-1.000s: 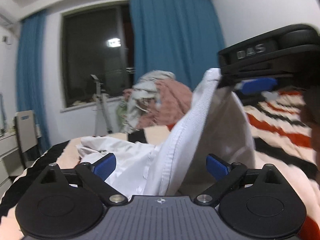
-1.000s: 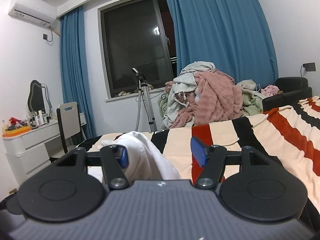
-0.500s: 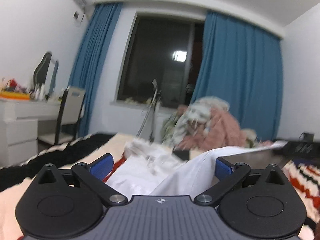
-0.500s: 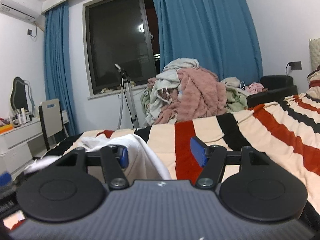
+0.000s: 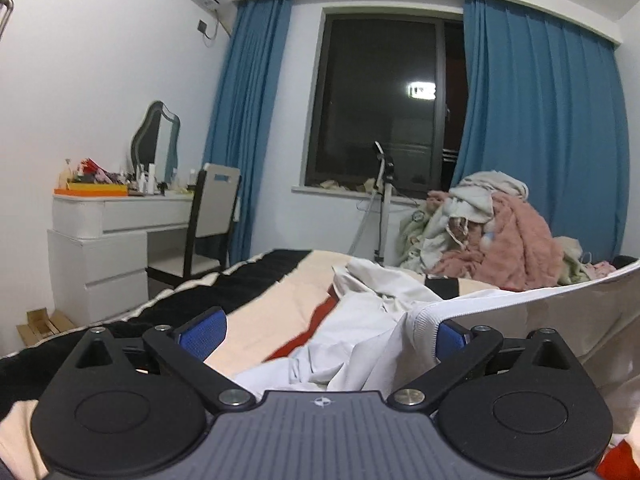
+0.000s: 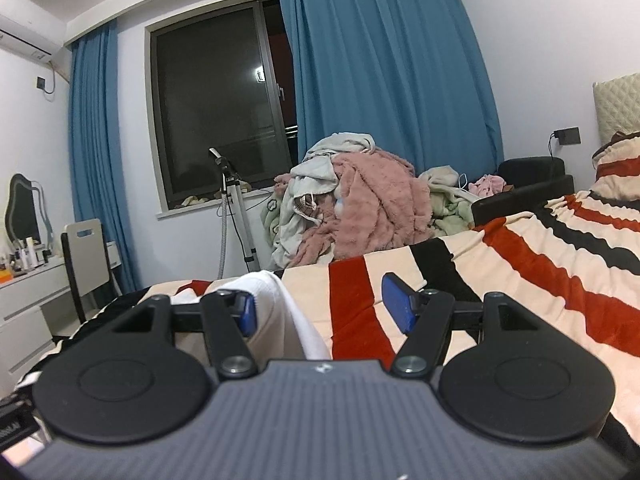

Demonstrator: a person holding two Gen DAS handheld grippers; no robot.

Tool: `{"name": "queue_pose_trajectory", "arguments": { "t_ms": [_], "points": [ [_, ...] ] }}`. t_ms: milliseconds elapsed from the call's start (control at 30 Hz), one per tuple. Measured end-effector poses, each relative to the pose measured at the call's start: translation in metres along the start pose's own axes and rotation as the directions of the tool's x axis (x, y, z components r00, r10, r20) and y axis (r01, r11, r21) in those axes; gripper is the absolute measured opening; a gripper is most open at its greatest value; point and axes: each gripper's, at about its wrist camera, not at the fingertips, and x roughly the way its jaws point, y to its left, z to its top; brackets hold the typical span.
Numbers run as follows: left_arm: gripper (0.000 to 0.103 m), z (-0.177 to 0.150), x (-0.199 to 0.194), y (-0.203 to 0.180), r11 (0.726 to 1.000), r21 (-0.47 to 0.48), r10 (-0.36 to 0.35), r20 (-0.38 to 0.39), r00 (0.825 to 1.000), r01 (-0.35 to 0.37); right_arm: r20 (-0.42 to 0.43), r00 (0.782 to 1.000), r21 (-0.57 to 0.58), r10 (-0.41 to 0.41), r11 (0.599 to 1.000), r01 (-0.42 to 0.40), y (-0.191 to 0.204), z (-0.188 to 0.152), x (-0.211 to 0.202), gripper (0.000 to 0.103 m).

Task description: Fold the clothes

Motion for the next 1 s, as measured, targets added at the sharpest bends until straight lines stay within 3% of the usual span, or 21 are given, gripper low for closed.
{"name": "queue_pose_trajectory", "arguments": {
  "t_ms": [367, 633, 800, 1000],
  "points": [
    [0.103, -0.011, 0.046, -0.012, 1.0, -0.007, -0.03, -0.122, 0.992, 0.029, 0.009, 0.999, -0.019, 0.039, 0.999, -0.039, 0.007, 0.003, -0.008, 0.065],
    [0.103, -0.015, 0.045, -0.027, 0.992, 0.069, -0.097, -0.099, 0.99, 0.104, 0.024, 0.998, -0.036, 0.055, 0.998, -0.054, 0.01, 0.004, -0.016, 0.065],
    [0.103, -0.019, 0.05, -0.028, 0.994, 0.105, -0.026, -0.121, 0.992, 0.039, 0.032, 0.998, -0.045, 0.046, 0.998, -0.045, 0.01, 0.005, -0.017, 0.065],
    [0.103, -0.023, 0.058, -0.009, 0.999, 0.046, 0.012, -0.225, 0.974, -0.002, 0.033, 0.999, -0.052, -0.016, 0.998, 0.018, 0.003, 0.002, -0.009, 0.065]
  ]
}}
